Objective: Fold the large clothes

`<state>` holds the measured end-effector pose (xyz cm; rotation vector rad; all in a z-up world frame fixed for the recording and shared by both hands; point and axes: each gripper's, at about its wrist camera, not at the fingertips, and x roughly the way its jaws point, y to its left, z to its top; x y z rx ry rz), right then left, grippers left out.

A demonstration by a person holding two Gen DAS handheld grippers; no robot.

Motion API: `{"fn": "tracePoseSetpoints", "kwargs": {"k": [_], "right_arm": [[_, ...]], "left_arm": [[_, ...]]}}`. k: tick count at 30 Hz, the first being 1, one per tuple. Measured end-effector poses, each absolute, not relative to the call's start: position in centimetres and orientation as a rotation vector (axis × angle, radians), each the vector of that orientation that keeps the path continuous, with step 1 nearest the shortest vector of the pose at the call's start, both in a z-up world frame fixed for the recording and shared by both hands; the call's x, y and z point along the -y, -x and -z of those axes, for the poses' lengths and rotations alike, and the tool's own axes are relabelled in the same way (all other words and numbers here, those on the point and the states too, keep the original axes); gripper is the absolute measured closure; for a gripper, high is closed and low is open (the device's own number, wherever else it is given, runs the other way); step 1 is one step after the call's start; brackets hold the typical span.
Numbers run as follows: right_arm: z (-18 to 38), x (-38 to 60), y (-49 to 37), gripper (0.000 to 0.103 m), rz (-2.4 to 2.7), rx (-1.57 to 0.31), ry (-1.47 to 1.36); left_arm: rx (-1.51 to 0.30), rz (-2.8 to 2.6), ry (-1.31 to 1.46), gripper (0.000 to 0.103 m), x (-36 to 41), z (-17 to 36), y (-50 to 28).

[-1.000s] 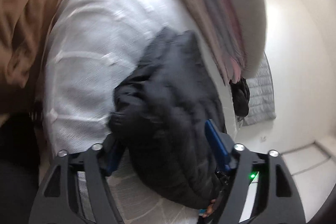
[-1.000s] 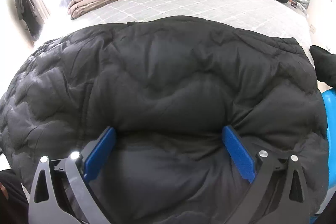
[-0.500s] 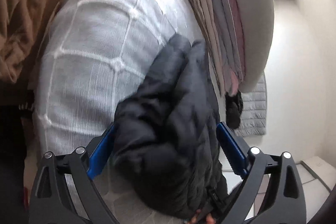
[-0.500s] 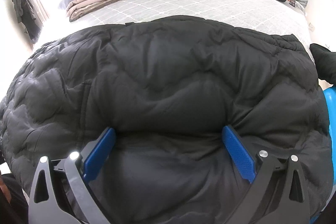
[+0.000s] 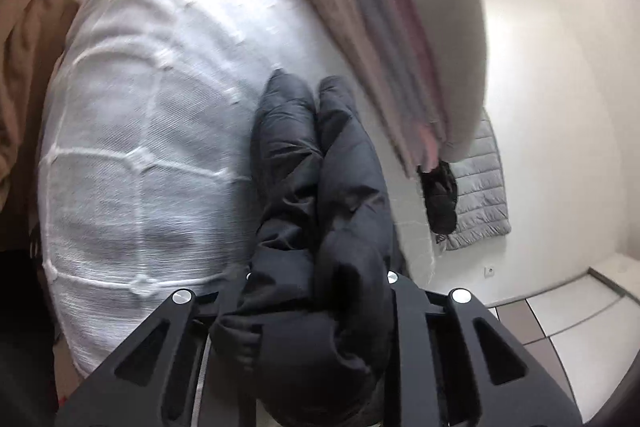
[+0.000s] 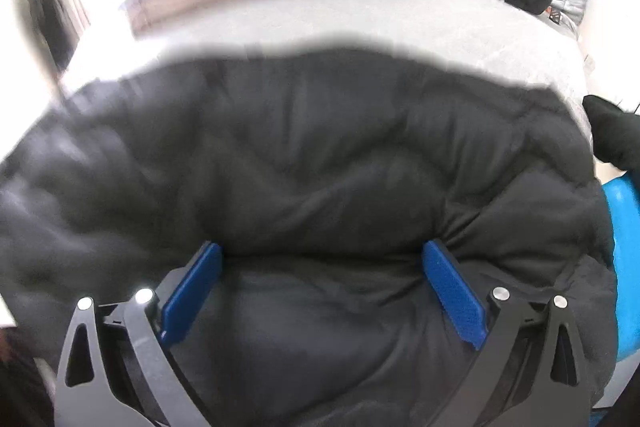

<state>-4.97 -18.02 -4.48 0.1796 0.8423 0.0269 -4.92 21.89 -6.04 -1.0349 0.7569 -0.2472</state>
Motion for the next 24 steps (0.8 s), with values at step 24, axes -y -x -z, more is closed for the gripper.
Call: {"fn": "tracePoseSetpoints", "kwargs": {"k": [24], "right_arm": [[5.9,36.5,10.8,0.006,-0.539,-0.842,-1.117]], "left_arm": [[-0.661,0.618,0.585,0.085,1.8,-11.0,6.1]]}}
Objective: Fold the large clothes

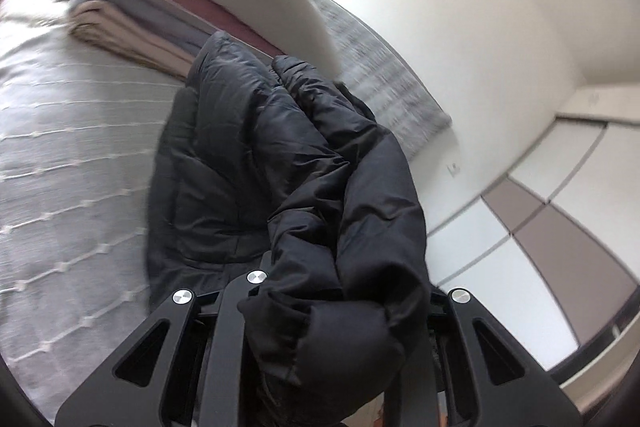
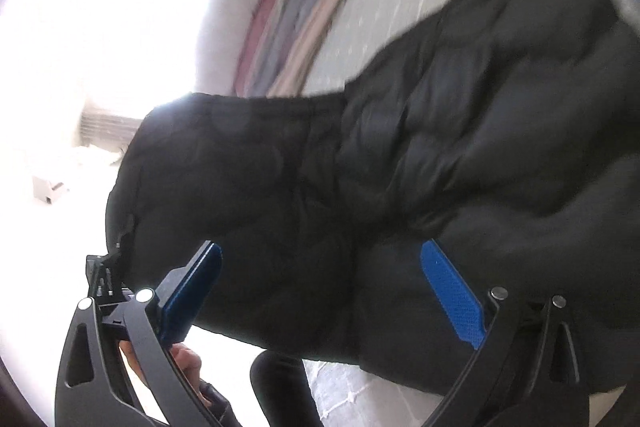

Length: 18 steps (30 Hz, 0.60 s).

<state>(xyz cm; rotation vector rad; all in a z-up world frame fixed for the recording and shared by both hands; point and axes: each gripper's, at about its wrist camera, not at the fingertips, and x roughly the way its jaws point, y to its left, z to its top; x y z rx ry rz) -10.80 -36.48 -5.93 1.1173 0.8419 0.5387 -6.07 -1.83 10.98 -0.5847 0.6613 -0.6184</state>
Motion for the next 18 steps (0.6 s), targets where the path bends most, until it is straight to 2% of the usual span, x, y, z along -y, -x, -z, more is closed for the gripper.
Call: {"fn": "tracePoseSetpoints", "kwargs": {"k": [7,13,15,18], "right_arm": [[8.8,43.1,15.0,0.006,-0.487,-0.774,-1.25],[13.3,46.6,16.7,0.006,-0.518,-0.728,-1.421],[14.5,47.4,17.3,0.006,-0.543,-0.703,-1.477],[15.9,48.4,17.8,0.006,-0.557,-0.692,-1.526]], "left_arm": [[-0.786,0.764,0.464,0.085,14.9,-7.1,6.0],[-0.977,0.843,0.292,0.085,25.5,0.5,7.0],[-1.057,0.868,0.215,0.082,27.7,3.0,7.6],[-1.104,0.891,0.098,0.073,29.7,4.4,8.8]]}}
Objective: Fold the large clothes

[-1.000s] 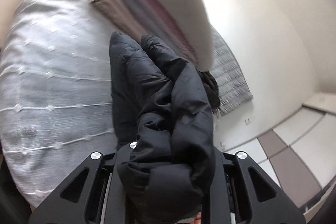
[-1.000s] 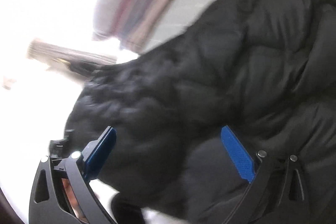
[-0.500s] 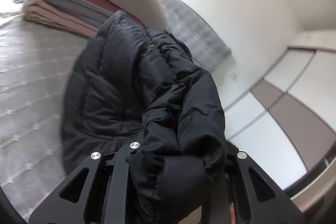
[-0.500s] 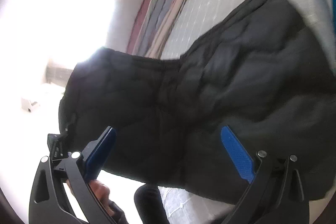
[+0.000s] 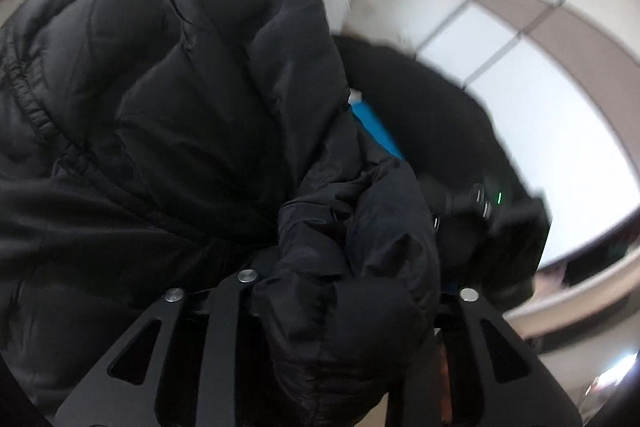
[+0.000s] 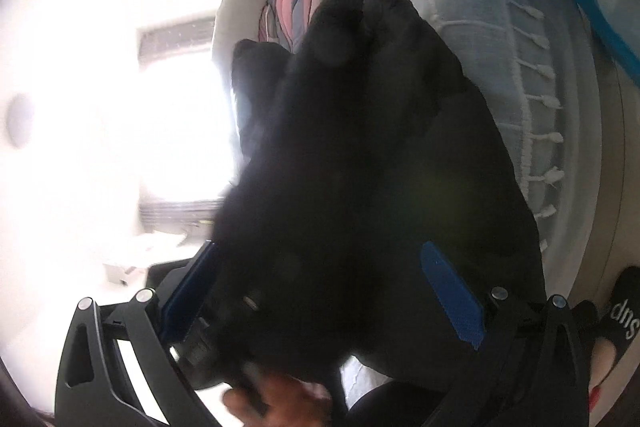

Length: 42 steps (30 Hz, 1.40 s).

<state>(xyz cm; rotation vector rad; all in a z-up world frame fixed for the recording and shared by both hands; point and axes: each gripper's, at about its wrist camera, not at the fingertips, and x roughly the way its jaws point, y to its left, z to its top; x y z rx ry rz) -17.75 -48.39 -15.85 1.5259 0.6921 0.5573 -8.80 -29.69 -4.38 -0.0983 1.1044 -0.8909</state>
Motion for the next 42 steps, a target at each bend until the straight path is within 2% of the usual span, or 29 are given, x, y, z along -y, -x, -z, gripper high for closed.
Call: {"fn": "tracePoseSetpoints", "kwargs": {"k": [1,3,6,9,13,18,22,25,30,34,38,42], "right_arm": [[16.2,48.6,17.8,0.006,-0.56,-0.693,-1.534],[16.4,48.9,18.0,0.006,-0.56,-0.702,-1.525],[15.5,49.2,17.9,0.006,-0.586,-0.71,-1.493],[14.0,49.2,18.0,0.006,-0.583,-0.725,-1.437],[10.1,48.7,18.7,0.006,-0.481,-0.759,-1.241],[4.8,45.7,19.2,0.006,-0.189,-0.84,-0.782],[6.1,44.4,18.0,0.007,0.008,-0.967,-0.546],[7.6,44.5,18.2,0.007,0.058,-0.989,-0.521],[7.0,45.6,21.4,0.007,-0.003,-0.9,-0.631],[8.8,46.4,21.4,0.007,-0.015,-0.974,-0.594],[11.3,46.9,20.2,0.007,-0.053,-1.011,-0.689],[13.7,47.8,19.3,0.007,-0.154,-1.006,-0.815]], "left_arm": [[-1.113,0.904,0.07,0.07,30.2,4.4,9.2],[-1.126,0.933,0.03,0.053,30.9,4.2,9.8],[-1.127,0.962,-0.035,0.04,31.6,3.8,10.7],[-1.139,0.991,-0.078,0.035,31.7,3.5,11.9],[-1.185,1.039,-0.062,0.033,31.3,3.8,12.0],[-1.207,1.048,-0.027,0.033,30.0,3.3,10.1],[-1.212,1.066,0.01,0.033,26.9,2.0,8.6],[-1.191,1.058,0.053,0.033,23.0,0.5,8.0],[-1.106,0.943,0.17,0.033,14.4,-2.2,5.0],[-1.068,0.794,0.239,0.033,7.6,-2.2,1.2],[-1.119,0.692,0.384,0.033,1.1,1.4,-1.9],[-1.197,0.696,0.503,0.033,-0.2,4.9,-4.1]]}}
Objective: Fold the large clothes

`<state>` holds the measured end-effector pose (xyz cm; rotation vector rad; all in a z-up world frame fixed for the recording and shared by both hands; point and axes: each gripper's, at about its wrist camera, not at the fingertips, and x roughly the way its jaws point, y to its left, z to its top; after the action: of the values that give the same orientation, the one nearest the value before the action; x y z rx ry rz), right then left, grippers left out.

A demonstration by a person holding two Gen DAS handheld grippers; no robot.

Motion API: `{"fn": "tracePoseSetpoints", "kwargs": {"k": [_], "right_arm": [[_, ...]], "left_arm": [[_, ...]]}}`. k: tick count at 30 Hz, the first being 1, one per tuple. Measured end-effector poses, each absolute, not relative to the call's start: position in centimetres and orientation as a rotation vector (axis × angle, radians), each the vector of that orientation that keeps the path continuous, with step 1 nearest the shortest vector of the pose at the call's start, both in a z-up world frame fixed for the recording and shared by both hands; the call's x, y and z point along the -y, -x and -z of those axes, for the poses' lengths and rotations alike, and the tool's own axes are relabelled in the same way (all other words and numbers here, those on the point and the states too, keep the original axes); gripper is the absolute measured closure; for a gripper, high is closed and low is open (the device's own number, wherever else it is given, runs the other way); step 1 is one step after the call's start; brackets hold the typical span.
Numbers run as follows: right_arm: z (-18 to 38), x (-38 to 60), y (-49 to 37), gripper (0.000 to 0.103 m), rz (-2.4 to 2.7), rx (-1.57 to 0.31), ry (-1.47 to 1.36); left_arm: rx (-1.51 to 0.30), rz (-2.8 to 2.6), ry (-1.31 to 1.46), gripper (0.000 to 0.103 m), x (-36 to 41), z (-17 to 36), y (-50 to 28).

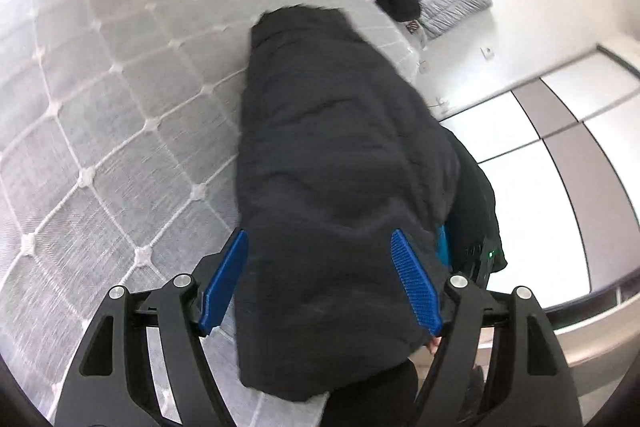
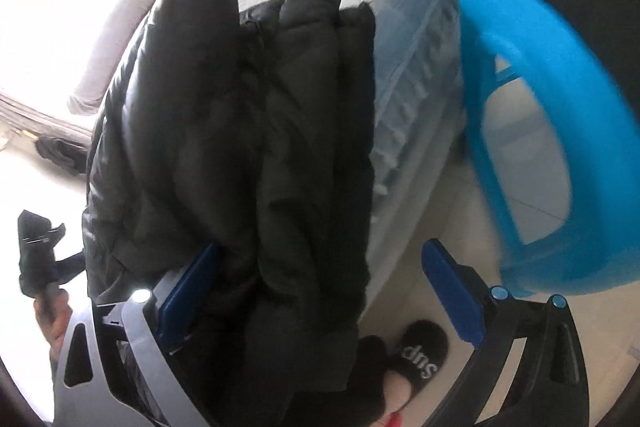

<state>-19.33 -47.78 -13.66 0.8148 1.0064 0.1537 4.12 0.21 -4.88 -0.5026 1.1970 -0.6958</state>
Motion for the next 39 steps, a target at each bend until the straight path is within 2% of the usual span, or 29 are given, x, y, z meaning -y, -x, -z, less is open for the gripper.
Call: {"fn": "tracePoseSetpoints", "kwargs": {"k": [4,6,7,9,11,16,17,18,19,20,21,22,23,25,27,32,39], "right_arm": [[16.1,47.7,18.6,0.007,-0.248,-0.998,-0.935],[18.3,48.2,18.2,0.006,-0.344,-1.002,-1.083],[19.3,48.4,18.1,0.006,-0.388,-1.005,-1.147],[21.1,48.5,17.7,0.006,-0.478,-0.992,-1.259],[22.4,48.4,17.6,0.006,-0.542,-0.974,-1.335],[23.8,47.8,18.0,0.006,-0.66,-0.891,-1.42],[23.4,47.8,17.9,0.007,-0.667,-0.86,-1.407],[22.8,47.7,18.0,0.007,-0.668,-0.836,-1.39],[22.2,47.5,18.1,0.012,-0.673,-0.826,-1.379],[21.6,47.3,18.3,0.019,-0.678,-0.814,-1.369],[20.9,47.2,18.5,0.044,-0.678,-0.802,-1.36],[20.2,47.3,18.9,0.059,-0.667,-0.786,-1.352],[19.5,47.4,19.2,0.065,-0.658,-0.771,-1.336],[17.7,47.4,19.7,0.073,-0.649,-0.742,-1.313],[16.2,47.1,19.5,0.075,-0.665,-0.705,-1.307],[10.7,45.2,18.4,0.075,-0.733,-0.614,-1.231],[3.1,40.0,11.7,0.075,-0.822,-0.564,-1.074]], "left_arm": [[-1.25,0.716,0.594,0.033,0.0,8.7,-5.9],[-1.276,0.746,0.646,0.031,0.6,10.9,-6.7],[-1.293,0.759,0.668,0.029,1.6,11.7,-6.6],[-1.315,0.781,0.722,0.018,4.3,13.8,-5.2],[-1.359,0.831,0.782,0.016,6.3,15.6,-5.6],[-1.382,0.871,0.756,0.016,9.4,16.4,-5.4],[-1.375,0.867,0.736,0.025,9.9,16.2,-5.3],[-1.365,0.854,0.706,0.041,10.3,15.9,-5.2],[-1.358,0.845,0.691,0.049,10.3,15.5,-5.1],[-1.339,0.84,0.658,0.061,10.6,14.8,-4.8],[-1.321,0.838,0.63,0.07,10.4,14.0,-4.6],[-1.297,0.832,0.593,0.073,10.1,12.7,-4.3],[-1.272,0.83,0.551,0.077,10.6,11.7,-3.8],[-1.237,0.829,0.5,0.081,11.1,10.0,-3.0],[-1.19,0.836,0.454,0.083,11.9,8.0,-2.3],[-1.066,0.858,0.405,0.084,11.5,1.9,-2.5],[-0.874,0.825,0.388,0.084,4.2,-5.1,-3.6]]}}
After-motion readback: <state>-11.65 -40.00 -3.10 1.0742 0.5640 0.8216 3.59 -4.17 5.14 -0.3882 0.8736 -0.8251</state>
